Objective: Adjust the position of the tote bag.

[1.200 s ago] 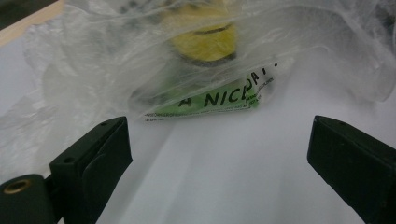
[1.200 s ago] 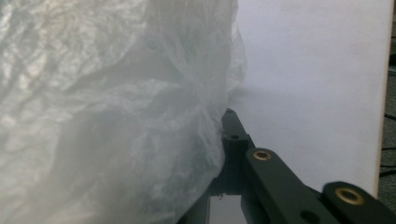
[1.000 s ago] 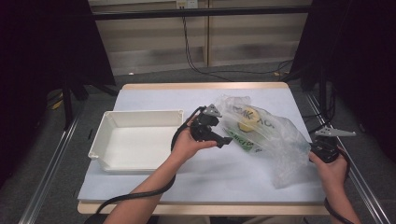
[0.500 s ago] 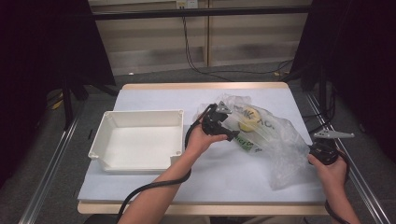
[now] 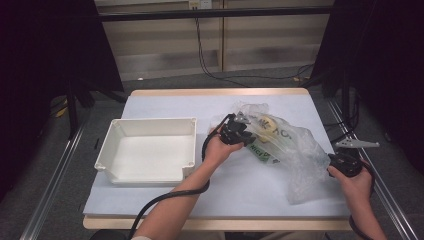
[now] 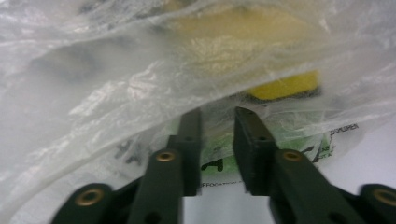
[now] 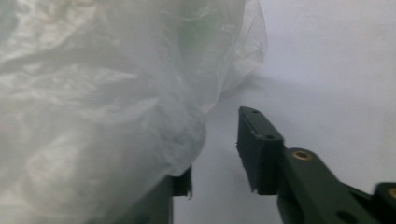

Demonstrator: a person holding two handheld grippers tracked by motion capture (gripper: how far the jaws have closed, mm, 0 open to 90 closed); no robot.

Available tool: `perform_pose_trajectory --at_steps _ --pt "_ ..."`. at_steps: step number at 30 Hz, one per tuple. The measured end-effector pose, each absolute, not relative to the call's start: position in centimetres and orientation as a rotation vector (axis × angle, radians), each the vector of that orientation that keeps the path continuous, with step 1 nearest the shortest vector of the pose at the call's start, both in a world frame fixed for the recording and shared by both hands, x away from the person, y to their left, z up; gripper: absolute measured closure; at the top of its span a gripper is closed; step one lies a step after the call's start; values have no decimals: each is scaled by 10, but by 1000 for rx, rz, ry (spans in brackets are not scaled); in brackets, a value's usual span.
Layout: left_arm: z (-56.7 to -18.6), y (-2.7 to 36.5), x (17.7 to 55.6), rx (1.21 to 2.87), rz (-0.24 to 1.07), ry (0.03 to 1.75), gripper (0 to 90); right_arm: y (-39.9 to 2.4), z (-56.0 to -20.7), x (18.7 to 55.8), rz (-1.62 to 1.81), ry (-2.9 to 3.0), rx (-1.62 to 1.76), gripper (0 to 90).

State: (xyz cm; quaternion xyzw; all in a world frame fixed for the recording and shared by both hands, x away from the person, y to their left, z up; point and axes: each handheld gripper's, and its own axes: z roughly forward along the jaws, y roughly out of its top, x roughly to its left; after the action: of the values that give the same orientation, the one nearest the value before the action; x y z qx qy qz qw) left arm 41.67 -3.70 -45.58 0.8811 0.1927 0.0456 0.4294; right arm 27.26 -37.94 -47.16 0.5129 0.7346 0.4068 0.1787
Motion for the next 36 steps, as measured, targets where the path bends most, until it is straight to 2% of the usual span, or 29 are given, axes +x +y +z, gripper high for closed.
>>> perform_pose_trajectory --at_steps 1,2,5,8,14,15,16,17,18,20,24,27,29,30,31,32,33,34,36 --pt "-455 -37 417 2203 114 481 844 -380 -471 271 1152 2077 1446 616" --pt "-453 -36 415 2199 107 473 900 -381 -471 267 1142 2078 1438 556" --pt "-451 -36 414 2211 102 469 900 -381 -470 263 1144 2077 1448 527" --pt "-448 -30 410 2222 68 466 900 -382 -470 254 1129 2084 1451 459" --pt "-447 -24 401 2208 51 470 900 -381 -469 244 1141 2087 1446 434" --pt "-447 -24 400 2199 67 466 695 -380 -469 242 1150 2087 1450 432" --pt "-448 -25 398 2187 95 431 695 -380 -469 242 1150 2087 1450 432" --pt "-450 -25 396 2181 113 409 483 -379 -470 241 1149 2086 1453 432" --pt "-451 -26 395 2183 118 390 483 -379 -470 241 1149 2086 1453 432" --pt "-455 -28 394 2163 123 370 295 -379 -470 242 1150 2090 1449 432" --pt "-462 -36 399 2181 136 351 187 -377 -472 246 1158 2092 1445 420" --pt "-468 -43 404 2180 132 367 182 -376 -473 246 1158 2097 1453 406" --pt "-471 -47 405 2190 144 363 211 -376 -474 247 1161 2101 1447 402" --pt "-473 -50 405 2222 141 355 383 -376 -474 247 1163 2103 1453 397" --pt "-473 -50 405 2222 141 355 468 -376 -474 247 1163 2103 1453 397" --pt "-474 -51 406 2222 145 349 468 -376 -474 247 1165 2104 1452 395" --pt "-474 -52 406 2214 124 350 583 -377 -474 247 1164 2104 1449 392" --pt "-470 -51 407 2238 84 385 868 -377 -474 246 1162 2106 1456 391" --pt "-468 -51 407 2246 72 384 900 -378 -474 246 1163 2107 1452 391"
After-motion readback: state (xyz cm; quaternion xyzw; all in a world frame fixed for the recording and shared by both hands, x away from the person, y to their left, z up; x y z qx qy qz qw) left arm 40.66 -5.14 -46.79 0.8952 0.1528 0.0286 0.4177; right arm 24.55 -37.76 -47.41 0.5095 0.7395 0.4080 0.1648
